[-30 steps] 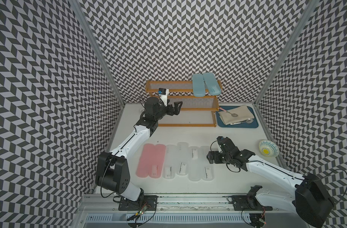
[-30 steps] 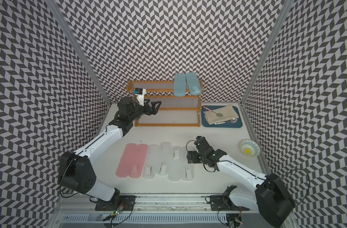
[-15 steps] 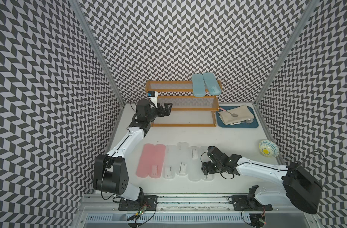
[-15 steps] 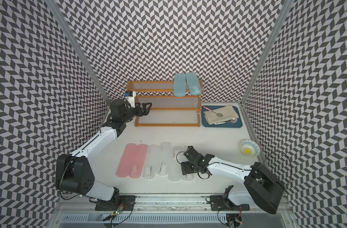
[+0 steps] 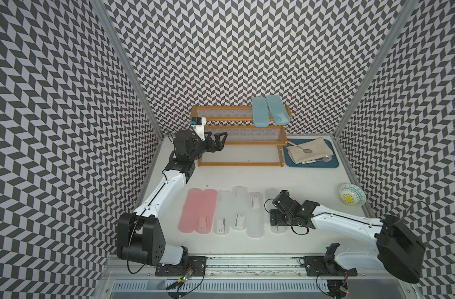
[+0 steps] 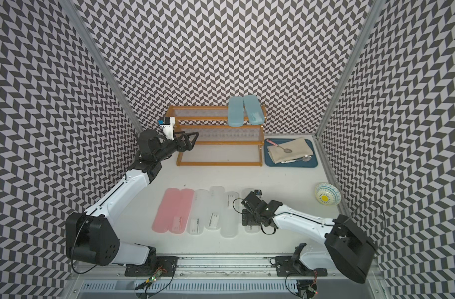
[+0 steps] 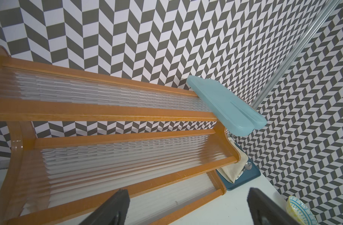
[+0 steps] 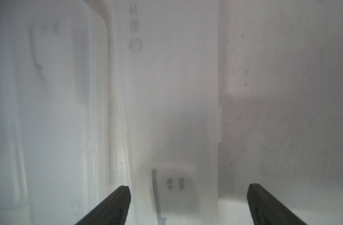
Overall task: Place the pencil cases on the shelf according to color
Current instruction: Pick up the pencil case from the center of the board.
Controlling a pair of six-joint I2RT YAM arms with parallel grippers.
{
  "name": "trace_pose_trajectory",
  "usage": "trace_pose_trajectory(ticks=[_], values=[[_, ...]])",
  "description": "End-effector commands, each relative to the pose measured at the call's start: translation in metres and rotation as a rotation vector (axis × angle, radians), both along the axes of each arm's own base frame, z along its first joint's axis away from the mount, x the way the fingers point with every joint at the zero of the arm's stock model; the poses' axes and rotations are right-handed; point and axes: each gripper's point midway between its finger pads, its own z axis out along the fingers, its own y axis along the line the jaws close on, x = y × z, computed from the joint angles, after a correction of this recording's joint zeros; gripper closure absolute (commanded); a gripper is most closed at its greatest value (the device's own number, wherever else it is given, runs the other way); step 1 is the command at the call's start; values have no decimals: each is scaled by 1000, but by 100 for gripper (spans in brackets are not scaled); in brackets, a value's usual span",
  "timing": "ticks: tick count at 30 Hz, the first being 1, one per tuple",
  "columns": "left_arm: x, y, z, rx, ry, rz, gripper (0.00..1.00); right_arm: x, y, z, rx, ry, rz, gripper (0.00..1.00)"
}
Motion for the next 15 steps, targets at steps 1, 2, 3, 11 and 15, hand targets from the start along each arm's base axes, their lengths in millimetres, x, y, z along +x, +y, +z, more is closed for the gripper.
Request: trace_pose_trajectory(ticks=[1, 2, 3, 11, 15], values=[[2, -3, 6, -6, -13, -7, 0, 8, -4, 31, 58, -91, -65, 1], [3, -4, 3, -9, -3, -13, 1, 7, 0, 36, 96, -102, -49, 1], [5, -5, 0, -12, 8, -17, 1, 6, 4, 40, 133, -108, -41, 1], [6, -7, -4, -12, 21, -21, 0, -10, 16, 19, 151, -52, -15, 0], [5, -6, -1, 6, 2, -21, 0, -21, 10, 3, 69, -19, -10, 0]])
